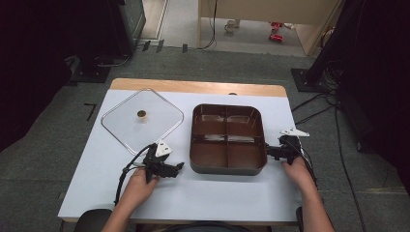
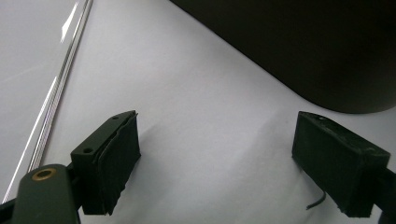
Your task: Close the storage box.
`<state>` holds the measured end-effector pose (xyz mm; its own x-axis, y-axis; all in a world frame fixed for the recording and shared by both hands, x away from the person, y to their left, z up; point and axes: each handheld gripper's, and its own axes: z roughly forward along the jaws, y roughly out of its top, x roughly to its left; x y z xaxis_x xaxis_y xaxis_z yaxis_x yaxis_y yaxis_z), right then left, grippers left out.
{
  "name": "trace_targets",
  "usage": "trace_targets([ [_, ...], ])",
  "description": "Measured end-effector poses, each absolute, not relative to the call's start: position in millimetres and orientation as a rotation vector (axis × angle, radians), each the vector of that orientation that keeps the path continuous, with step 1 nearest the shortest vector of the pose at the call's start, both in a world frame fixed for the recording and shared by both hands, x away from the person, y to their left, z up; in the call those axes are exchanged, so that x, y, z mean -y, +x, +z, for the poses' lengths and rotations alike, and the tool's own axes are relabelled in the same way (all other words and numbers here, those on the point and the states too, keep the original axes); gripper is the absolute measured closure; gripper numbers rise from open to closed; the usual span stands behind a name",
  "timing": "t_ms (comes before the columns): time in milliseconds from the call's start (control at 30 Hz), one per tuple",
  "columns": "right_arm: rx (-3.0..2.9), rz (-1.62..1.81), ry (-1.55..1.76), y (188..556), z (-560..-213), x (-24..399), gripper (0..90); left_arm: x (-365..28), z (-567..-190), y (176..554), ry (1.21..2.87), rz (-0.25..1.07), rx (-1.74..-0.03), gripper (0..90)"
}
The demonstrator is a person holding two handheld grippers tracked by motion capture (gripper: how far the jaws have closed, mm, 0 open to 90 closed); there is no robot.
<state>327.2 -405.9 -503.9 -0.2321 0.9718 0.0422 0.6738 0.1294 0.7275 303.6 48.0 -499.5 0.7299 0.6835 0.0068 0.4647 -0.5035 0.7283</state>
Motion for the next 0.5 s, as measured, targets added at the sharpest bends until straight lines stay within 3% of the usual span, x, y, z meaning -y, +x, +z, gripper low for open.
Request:
trace_targets([
  [500,-1.968,0.888,1.582,327.2,-503.8,405.9,14.1,-48.1,-499.6,303.8,2.192,0.379,-0.863,15.0],
])
